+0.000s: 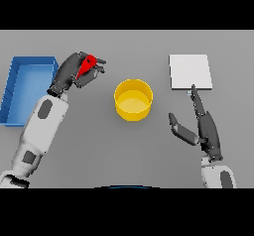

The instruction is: Pick up the red beaker and tilt it to pour out 1 green nut into yellow bowl. Pick up the yellow bowl and place it on the metallic measuring scale.

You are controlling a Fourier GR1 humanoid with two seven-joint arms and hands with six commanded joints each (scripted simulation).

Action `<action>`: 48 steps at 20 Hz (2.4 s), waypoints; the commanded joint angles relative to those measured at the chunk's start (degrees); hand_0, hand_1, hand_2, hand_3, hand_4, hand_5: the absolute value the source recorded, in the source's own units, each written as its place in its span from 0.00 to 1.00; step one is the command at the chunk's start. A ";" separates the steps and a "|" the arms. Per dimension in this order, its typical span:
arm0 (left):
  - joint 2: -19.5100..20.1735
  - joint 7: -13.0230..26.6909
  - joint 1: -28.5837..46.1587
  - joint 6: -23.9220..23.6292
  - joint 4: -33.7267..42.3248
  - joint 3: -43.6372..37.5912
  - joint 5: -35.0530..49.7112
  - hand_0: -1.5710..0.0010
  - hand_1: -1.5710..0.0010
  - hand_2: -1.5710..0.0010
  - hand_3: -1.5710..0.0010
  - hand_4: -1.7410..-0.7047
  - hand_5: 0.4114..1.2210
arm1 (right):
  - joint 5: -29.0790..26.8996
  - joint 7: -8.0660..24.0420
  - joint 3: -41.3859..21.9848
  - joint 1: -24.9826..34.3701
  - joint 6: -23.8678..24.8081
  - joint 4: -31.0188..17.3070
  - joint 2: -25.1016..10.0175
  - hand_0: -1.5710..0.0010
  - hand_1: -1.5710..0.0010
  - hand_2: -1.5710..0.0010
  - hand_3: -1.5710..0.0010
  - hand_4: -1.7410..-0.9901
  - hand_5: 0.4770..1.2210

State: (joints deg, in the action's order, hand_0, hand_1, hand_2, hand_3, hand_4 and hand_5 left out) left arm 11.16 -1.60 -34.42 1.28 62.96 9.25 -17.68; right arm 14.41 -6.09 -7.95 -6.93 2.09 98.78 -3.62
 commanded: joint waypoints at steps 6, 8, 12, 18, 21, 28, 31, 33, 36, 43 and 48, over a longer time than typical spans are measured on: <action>4.02 5.45 -6.55 3.73 -0.62 10.73 -10.64 0.00 0.00 0.00 0.00 0.00 0.91 | -1.02 1.50 0.15 0.13 -1.11 1.28 -0.45 1.00 1.00 1.00 1.00 0.74 0.26; 4.86 7.18 -9.44 4.36 -1.99 15.15 -15.75 0.00 0.00 0.00 0.00 0.00 0.94 | -1.37 2.02 -0.05 -0.03 -1.32 2.14 -0.20 1.00 1.00 1.00 1.00 0.74 0.26; 5.76 8.96 -13.96 9.43 -4.74 22.38 -23.76 0.00 0.00 0.00 0.00 0.05 0.98 | -0.84 2.03 -0.55 -0.57 -0.91 1.30 0.68 1.00 1.00 1.00 1.00 0.73 0.27; 6.36 5.96 -21.65 16.90 -7.94 30.76 -32.50 0.00 0.00 0.00 0.15 0.02 0.99 | -3.33 2.41 0.08 -1.38 -1.50 1.45 1.70 1.00 1.00 1.00 1.00 0.72 0.23; 6.38 2.48 -24.24 18.23 -10.07 34.17 -35.74 0.00 0.00 0.00 0.11 0.02 1.00 | -3.76 2.95 1.16 0.14 -1.02 0.38 1.45 1.00 1.00 1.00 1.00 0.69 0.20; 6.52 -3.61 -29.97 19.80 -11.74 42.49 -43.88 0.00 0.00 0.00 0.02 0.01 1.00 | -1.49 0.51 0.24 -0.68 0.59 0.25 2.27 1.00 1.00 1.00 1.00 0.74 0.13; 6.29 -4.89 -32.41 19.46 -13.22 45.98 -47.76 0.00 0.00 0.00 0.01 0.00 1.00 | -1.34 0.75 0.53 -0.18 0.82 0.56 1.95 1.00 1.00 1.00 1.00 0.78 0.12; 6.85 -6.61 -32.89 19.38 -12.76 48.12 -49.64 0.00 0.00 0.00 0.01 0.00 1.00 | -2.01 0.46 0.77 -0.13 0.53 0.81 1.83 1.00 1.00 1.00 1.00 0.79 0.12; 6.32 -7.21 -34.55 18.19 -14.18 51.27 -53.30 0.00 0.00 0.00 0.00 0.01 1.00 | -1.62 0.87 0.56 -0.13 0.66 0.43 2.01 1.00 1.00 1.00 1.00 0.81 0.12; 4.85 -9.99 -39.59 16.74 -15.79 56.65 -59.55 0.00 0.00 0.00 0.00 0.01 1.00 | -1.24 -0.44 0.30 -1.03 0.93 1.01 2.19 1.00 1.00 1.00 1.00 0.82 0.13; 5.93 -14.24 -50.59 16.08 -18.86 55.59 -61.23 0.00 0.00 0.00 0.00 0.01 1.00 | -0.70 0.68 0.23 -0.26 1.42 0.90 2.37 1.00 1.00 1.00 1.00 0.81 0.12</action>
State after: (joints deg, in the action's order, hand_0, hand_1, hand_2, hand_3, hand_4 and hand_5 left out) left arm 17.15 -15.71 -85.12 17.40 44.10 64.81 -78.96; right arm 13.70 -5.45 -7.70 -7.19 3.53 99.68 -1.27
